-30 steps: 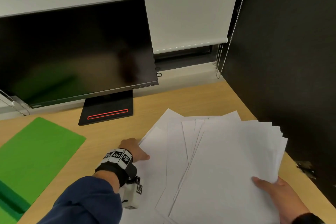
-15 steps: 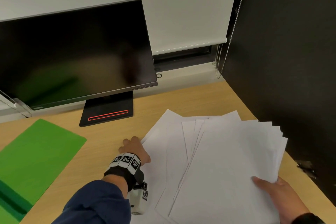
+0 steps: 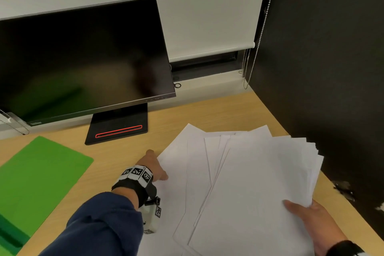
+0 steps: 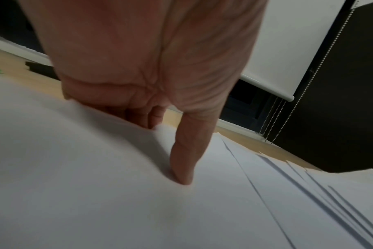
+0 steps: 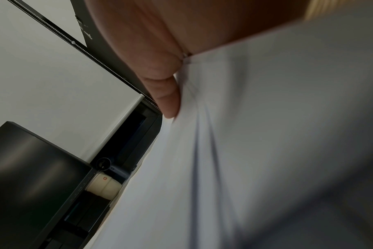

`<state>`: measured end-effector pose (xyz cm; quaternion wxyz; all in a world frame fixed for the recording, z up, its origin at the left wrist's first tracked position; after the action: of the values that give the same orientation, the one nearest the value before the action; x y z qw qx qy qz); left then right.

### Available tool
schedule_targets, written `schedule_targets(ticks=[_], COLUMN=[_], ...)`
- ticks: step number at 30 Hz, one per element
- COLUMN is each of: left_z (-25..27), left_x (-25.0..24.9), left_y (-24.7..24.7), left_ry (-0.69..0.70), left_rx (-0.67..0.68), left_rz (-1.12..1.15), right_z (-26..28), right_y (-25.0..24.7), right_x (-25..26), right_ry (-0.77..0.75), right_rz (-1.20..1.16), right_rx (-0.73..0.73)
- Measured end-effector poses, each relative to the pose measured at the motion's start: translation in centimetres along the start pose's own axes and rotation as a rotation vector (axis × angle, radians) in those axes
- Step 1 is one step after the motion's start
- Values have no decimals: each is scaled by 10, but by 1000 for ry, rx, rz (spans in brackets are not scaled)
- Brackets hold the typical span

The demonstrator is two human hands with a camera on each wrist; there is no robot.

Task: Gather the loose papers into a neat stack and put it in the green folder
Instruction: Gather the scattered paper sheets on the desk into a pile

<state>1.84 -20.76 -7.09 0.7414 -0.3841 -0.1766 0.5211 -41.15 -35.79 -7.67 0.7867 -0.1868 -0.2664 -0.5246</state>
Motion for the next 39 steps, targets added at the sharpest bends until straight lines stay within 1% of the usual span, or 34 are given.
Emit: schedule_targets(ticks=[5,8,12,13,18,21,23,25,27,29,31,35,37,39], left_z=[3,10,21,21,25,35,42,44,46,52,57,62,69,74], left_x=[-5,0,23,28,30,29,31,37,40,43,47,60,69,84], left_y=[2,-3,11,17,28,36,42,45,46,48,50,47,32,5], left_ry=[96,155,168,166,219,220,210,197,196,190,169,187,214,224], left_rx=[95,135,338,361,332,413,451,433,405,406,393,287,219,116], left_rz=[-30,3,114,153,340,449,427,425,474,535,552,556,585,595], right_z=[2,3,5,4,1,4,5,5,4,3,1,0,-1,-1], right_y=[1,0,0,-1,-3,0,-1,-1,-1,-2,-3,-4,-5,-5], right_x=[0,2,4,3,2,7,9,11,12,11,9,5,3,2], right_ry=[1,10,11,20,29,5,0,-9,-4,11,14,9,12,18], right_rz=[7,24,61,70,93,107,109,121,131,138,133,105,86,68], right_rx=[4,5,-5,-9,-25,-26,-24,-34,-37,-38,-44,-60,-65,-56])
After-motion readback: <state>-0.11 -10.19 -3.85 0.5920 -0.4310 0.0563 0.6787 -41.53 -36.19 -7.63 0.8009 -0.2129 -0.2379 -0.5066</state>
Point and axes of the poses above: each hand's wrist, its own z-axis away from the middle knuckle, its own y-axis out of the palm, x = y × z, the point moved 8 cm from there along -z, towards the middle knuckle, and after that the axes turned 5 degrees about x, right-handed, at the moved point
